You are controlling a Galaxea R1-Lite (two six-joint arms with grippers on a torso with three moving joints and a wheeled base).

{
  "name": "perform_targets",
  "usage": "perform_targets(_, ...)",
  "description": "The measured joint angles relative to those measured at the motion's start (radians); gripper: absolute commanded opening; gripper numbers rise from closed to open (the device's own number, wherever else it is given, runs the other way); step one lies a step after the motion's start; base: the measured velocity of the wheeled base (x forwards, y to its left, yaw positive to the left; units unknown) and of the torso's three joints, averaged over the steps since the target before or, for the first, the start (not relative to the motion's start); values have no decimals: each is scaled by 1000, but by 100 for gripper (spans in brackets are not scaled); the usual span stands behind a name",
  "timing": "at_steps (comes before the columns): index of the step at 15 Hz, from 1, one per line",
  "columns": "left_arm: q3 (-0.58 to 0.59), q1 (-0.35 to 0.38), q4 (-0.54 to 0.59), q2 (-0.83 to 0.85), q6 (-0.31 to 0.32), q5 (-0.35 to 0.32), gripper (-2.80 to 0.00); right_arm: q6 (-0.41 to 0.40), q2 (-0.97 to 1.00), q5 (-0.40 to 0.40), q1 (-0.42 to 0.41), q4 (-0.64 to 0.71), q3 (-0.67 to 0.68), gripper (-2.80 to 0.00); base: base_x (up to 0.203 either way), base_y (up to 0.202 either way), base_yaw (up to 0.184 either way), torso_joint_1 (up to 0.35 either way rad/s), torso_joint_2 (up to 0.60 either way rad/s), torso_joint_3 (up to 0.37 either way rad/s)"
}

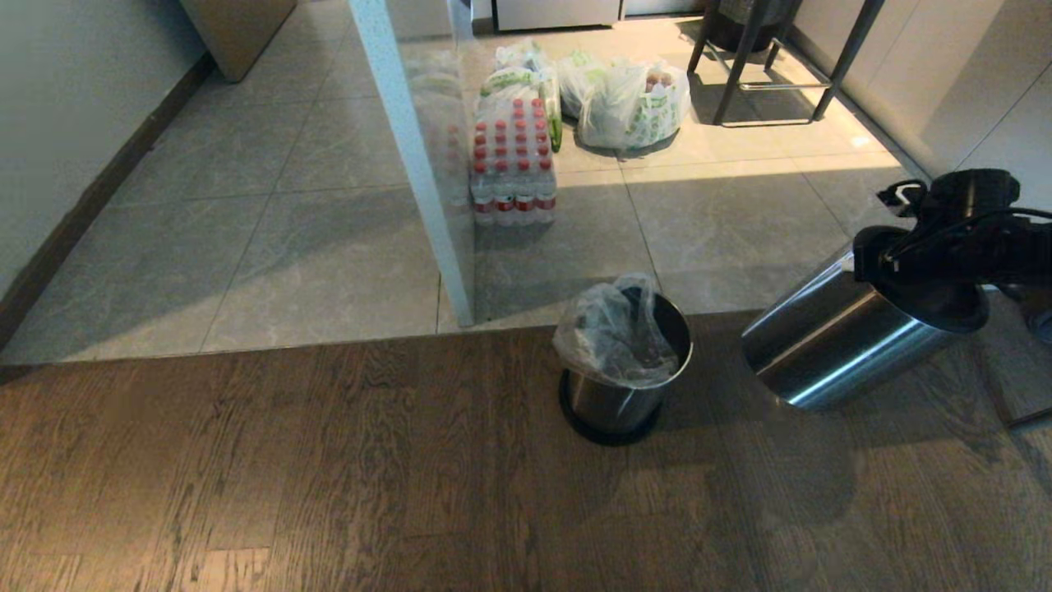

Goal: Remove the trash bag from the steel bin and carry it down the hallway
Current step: Place the outer trash can on the ground

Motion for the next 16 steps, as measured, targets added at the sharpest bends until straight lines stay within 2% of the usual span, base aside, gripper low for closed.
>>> perform_targets(3,0,1,0,0,0,0,-280,-14,123,0,-12,-24,-103,-280,0,0,0,0,0,0)
perform_targets(9,0,0,0,0,0,0,-280,-48,232,2,-29,-106,-132,-280,0,0,0,0,0,0)
perform_targets(10,0,0,0,0,0,0,-280,-48,236,7,-29,-103,-132,0,0,0,0,0,0,0)
perform_targets(16,1,0,0,0,0,0,-280,-49,223,5,-30,-102,-127,0,0,0,0,0,0,0)
